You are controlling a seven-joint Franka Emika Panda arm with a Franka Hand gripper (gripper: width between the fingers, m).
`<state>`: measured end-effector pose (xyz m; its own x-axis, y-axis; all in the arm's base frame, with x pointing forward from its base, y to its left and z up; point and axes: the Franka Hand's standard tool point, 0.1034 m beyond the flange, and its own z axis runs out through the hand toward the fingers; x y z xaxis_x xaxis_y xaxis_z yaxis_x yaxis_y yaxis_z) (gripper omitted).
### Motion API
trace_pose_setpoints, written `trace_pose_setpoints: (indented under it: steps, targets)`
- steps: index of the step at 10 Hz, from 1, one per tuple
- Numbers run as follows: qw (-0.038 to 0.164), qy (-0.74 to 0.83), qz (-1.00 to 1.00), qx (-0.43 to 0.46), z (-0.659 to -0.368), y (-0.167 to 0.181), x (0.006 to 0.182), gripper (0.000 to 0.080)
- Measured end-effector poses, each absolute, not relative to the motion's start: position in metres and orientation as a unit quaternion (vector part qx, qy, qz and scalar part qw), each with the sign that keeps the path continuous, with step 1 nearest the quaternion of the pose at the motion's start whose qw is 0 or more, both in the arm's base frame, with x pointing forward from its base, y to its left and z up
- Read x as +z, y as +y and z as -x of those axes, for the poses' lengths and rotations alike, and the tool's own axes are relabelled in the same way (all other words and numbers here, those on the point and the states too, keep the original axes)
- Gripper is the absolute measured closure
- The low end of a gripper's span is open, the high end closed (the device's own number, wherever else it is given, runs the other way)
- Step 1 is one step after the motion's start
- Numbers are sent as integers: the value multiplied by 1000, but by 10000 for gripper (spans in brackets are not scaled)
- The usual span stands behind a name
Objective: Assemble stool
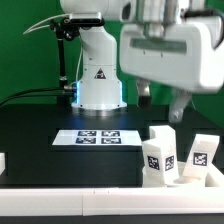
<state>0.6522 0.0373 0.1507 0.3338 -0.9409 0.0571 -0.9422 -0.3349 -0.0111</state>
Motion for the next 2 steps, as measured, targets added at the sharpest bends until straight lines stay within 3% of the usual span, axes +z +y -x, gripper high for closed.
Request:
trace_pose_setpoints:
  steps: [2]
  targets:
    - [14,-576,-817,26,-651,38,147,150]
